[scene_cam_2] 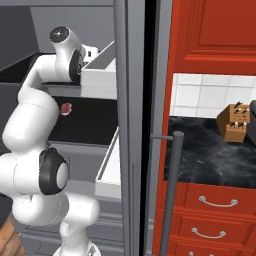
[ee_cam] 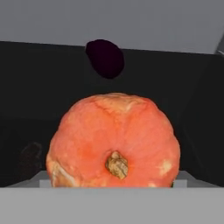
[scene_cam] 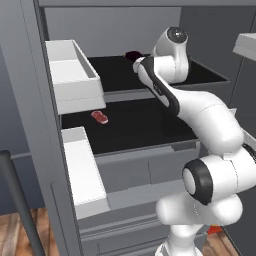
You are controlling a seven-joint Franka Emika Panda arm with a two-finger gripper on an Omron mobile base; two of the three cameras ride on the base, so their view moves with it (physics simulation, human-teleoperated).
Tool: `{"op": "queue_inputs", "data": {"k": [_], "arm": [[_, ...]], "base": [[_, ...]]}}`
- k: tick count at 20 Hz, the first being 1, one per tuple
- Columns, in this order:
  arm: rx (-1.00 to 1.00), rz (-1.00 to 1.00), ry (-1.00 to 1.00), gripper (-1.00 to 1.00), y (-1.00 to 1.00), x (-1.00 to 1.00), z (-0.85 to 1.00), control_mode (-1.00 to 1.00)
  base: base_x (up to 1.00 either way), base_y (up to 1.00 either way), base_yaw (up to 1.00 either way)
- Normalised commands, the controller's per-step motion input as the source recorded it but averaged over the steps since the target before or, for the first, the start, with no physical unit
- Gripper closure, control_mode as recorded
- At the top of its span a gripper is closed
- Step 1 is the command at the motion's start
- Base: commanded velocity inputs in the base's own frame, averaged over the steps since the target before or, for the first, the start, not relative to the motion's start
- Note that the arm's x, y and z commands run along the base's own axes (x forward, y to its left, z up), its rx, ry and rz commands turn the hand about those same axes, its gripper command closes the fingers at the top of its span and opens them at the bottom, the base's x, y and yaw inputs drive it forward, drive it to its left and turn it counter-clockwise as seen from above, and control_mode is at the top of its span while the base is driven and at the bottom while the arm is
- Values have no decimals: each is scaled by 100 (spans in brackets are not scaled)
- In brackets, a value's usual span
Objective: Transport the chicken drumstick and squash to the fridge. Place the chicken drumstick on the rack containing meat and place the squash on the rack containing the vegetable, ensuring meats and vegetables are on different racks.
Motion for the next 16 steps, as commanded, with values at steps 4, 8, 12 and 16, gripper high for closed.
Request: {"op": "queue_inputs", "data": {"k": [4, 8, 12, 16], "arm": [[0, 0, -19, -100, 0, -56, -14, -100], [0, -2, -1, -100, -1, 37, -21, -100], [0, -1, -3, -100, -4, 81, -30, -100], [3, -6, -2, -100, 0, -9, 6, -100]], "base": [[0, 0, 0], [0, 0, 0], [0, 0, 0], [0, 0, 0]]}}
